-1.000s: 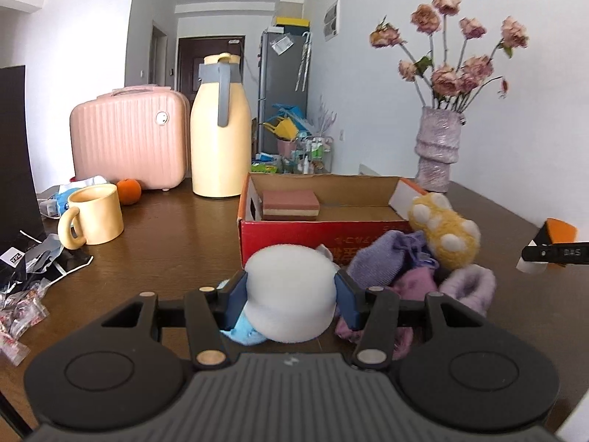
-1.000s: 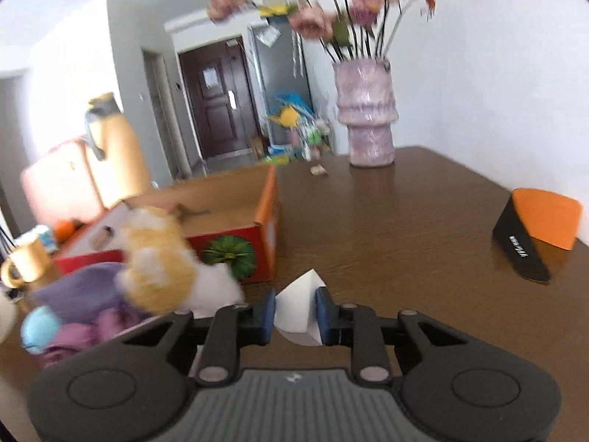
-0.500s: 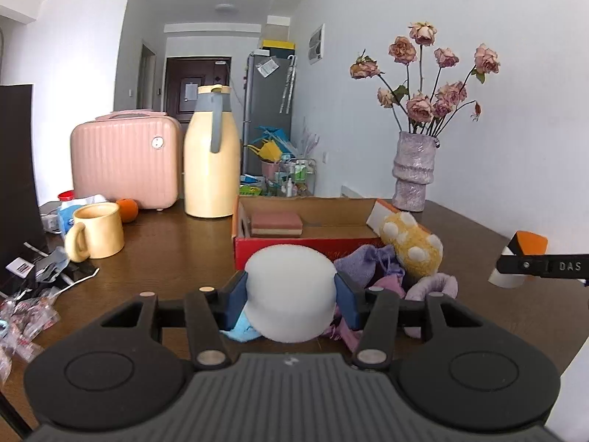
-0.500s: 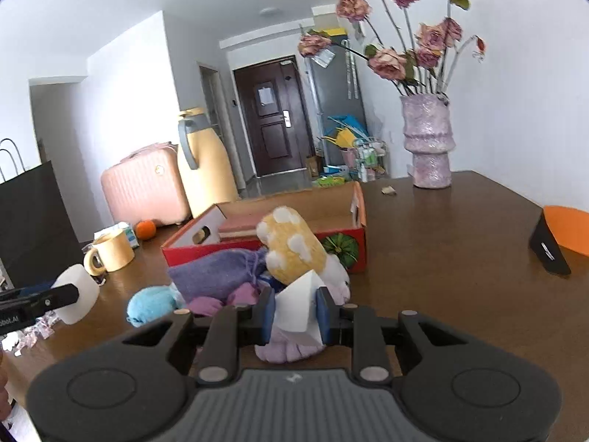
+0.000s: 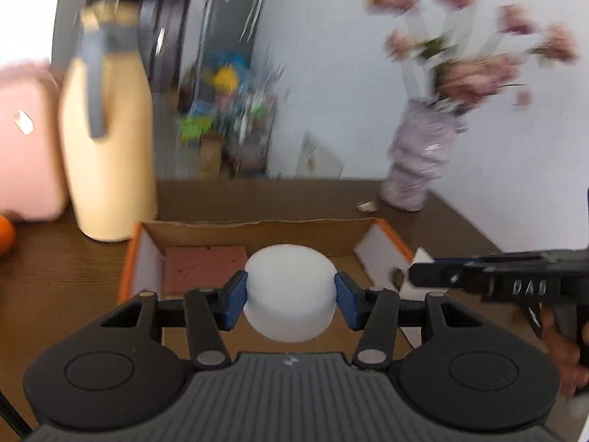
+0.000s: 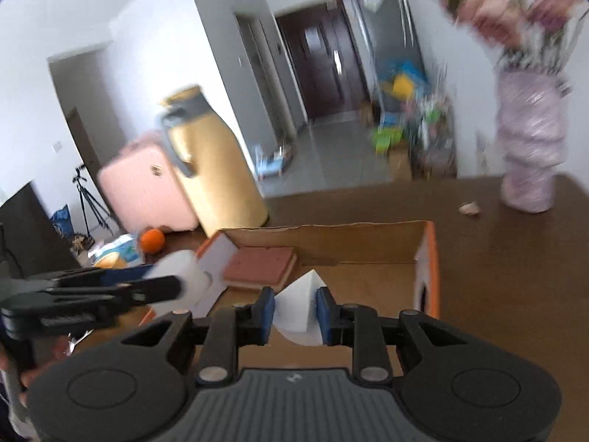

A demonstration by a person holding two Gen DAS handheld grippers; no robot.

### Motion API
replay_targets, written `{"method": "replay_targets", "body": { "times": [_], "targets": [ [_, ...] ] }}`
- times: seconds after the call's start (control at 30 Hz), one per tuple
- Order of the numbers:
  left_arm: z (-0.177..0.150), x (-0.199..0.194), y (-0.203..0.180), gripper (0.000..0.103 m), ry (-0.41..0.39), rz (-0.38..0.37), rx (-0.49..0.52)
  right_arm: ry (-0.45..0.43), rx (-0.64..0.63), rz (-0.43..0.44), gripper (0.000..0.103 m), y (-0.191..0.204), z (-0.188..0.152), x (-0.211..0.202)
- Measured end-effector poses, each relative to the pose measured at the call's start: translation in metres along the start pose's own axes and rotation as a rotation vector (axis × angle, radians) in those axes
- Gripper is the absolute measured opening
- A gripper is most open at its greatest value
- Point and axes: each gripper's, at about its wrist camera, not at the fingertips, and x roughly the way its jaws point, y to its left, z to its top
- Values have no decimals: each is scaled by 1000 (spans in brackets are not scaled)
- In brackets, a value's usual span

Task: Organize soft objects
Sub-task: 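Place both white sponges into the box and open both tools, then move both tools back toward the pile of soft items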

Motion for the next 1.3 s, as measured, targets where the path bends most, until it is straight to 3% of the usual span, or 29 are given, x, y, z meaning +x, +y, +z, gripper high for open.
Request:
{"method": "replay_targets", "body": {
  "times": [0.13, 0.27, 0.4, 0.5, 0.57, 0.8, 0.9, 1.07, 1.3],
  "targets": [
    [40, 106, 17, 52, 154, 22, -76, 132, -34, -69, 26, -16, 36, 83],
    [55, 182, 41, 54, 252, 66, -135, 202, -73, -88, 26, -21, 43, 137],
    [58, 220, 52, 59, 302, 56, -176, 229, -65, -70, 35, -28, 38, 161],
    [58, 230, 54, 62, 302, 40, -177, 235, -81, -64, 34, -29, 31, 168],
    [57, 232, 54, 66, 301, 40, -170, 222, -83, -65, 40, -29, 31, 167],
    [65, 210, 53, 70, 262, 13, -157, 182, -66, -97, 42, -30, 42, 130],
    [74, 185, 52, 70, 228, 41, -131, 145, -71, -137, 47, -28, 50, 100],
    [80, 129, 51, 74, 195, 93, -101, 85, -95, -157, 51, -10, 52, 38],
    [63, 26, 37, 77, 94, 171, -10, -31, -119, -183, 60, 21, 19, -55]
  ]
}}
